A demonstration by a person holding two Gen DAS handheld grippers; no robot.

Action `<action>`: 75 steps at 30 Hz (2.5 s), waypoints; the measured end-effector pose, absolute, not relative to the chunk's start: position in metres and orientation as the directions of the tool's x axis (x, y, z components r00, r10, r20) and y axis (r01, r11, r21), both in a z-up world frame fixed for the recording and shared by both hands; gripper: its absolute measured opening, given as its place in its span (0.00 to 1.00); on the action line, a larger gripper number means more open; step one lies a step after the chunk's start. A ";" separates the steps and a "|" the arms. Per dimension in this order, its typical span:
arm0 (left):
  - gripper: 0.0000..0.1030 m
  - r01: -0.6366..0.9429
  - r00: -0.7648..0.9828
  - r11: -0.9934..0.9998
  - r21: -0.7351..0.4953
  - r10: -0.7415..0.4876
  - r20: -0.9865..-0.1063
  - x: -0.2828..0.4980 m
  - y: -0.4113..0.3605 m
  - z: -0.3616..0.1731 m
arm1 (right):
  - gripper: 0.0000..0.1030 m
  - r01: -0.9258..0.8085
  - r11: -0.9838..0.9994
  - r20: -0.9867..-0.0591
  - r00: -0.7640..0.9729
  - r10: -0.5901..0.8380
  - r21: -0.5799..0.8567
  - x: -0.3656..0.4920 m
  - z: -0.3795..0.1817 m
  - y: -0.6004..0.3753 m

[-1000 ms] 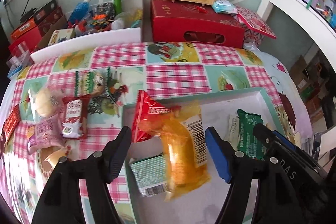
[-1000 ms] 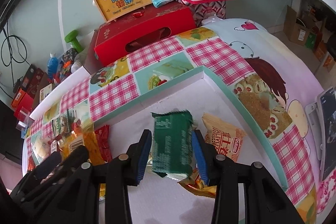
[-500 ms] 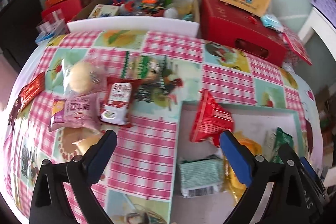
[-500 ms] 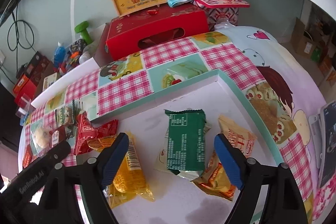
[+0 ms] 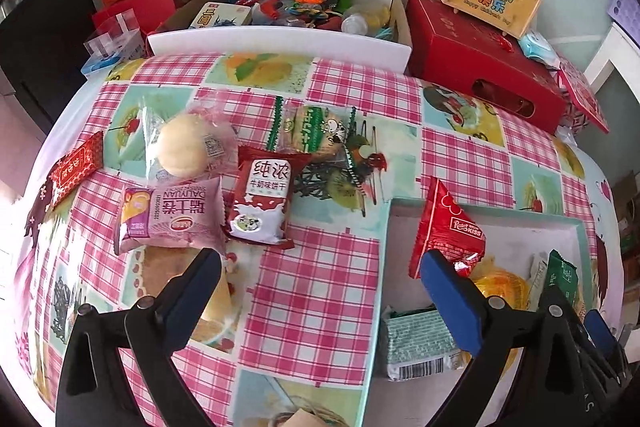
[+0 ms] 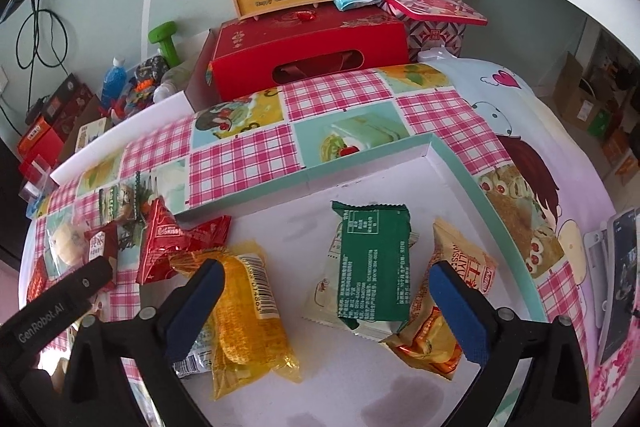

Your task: Organize snacks

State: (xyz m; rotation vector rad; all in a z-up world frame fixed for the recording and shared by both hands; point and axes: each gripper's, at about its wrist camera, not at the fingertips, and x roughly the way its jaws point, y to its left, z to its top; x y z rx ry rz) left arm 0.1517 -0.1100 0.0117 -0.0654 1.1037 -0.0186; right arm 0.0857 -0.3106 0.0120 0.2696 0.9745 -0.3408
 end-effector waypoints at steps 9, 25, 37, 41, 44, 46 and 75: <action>0.97 0.012 0.458 1.000 -0.005 -0.010 -0.889 0.148 -0.099 0.012 | 1.00 0.378 0.924 -0.853 0.502 -0.143 0.067 0.089 0.012 -0.296; 0.97 -0.013 0.475 1.000 0.020 0.024 -0.880 0.144 -0.048 0.024 | 1.00 0.313 0.943 -0.829 0.553 -0.086 0.111 0.093 0.027 -0.260; 0.97 -0.034 0.476 0.999 -0.043 -0.022 -0.879 0.149 0.002 0.032 | 1.00 0.203 0.970 -0.812 0.583 -0.008 0.137 0.104 0.030 -0.212; 0.97 -0.005 0.474 0.999 -0.054 -0.045 -0.879 0.155 0.013 0.034 | 1.00 0.176 0.975 -0.810 0.586 0.004 0.132 0.107 0.030 -0.196; 0.97 0.053 0.468 0.997 -0.048 -0.067 -0.881 0.158 0.022 0.031 | 1.00 0.151 0.979 -0.804 0.594 0.021 0.137 0.109 0.032 -0.184; 0.97 0.067 0.458 0.997 -0.036 -0.063 -0.887 0.163 0.034 0.027 | 1.00 0.120 0.982 -0.804 0.594 0.045 0.144 0.111 0.031 -0.173; 0.97 0.364 0.386 0.922 0.135 -0.017 -0.922 0.253 0.169 -0.023 | 0.99 -0.038 0.989 -0.891 0.431 0.143 0.141 0.133 -0.031 -0.081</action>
